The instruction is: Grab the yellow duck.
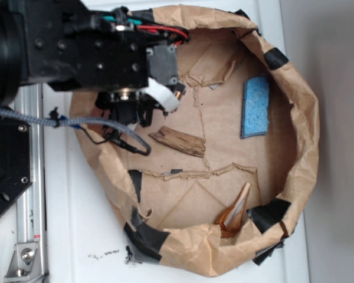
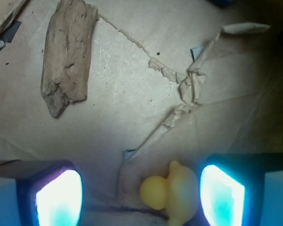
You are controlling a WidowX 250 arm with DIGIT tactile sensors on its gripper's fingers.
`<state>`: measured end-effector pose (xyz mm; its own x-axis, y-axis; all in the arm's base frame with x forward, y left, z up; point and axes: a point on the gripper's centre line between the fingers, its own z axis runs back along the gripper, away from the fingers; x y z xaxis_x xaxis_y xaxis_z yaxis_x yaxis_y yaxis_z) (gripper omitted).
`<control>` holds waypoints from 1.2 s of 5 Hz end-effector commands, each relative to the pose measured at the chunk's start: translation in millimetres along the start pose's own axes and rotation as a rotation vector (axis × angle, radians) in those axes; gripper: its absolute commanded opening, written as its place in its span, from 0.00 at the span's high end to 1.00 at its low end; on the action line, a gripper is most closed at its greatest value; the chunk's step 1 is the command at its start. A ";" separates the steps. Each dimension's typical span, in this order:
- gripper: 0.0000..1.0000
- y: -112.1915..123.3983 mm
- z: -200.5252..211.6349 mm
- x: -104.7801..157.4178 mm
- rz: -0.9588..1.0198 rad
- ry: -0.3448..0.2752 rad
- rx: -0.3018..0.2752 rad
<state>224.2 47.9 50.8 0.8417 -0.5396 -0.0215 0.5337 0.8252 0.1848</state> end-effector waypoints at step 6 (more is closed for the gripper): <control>0.00 5.1 -36.1 -40.6 0.080 0.090 -0.047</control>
<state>204.1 75.4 16.3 0.8679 -0.4877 -0.0941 0.4966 0.8565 0.1409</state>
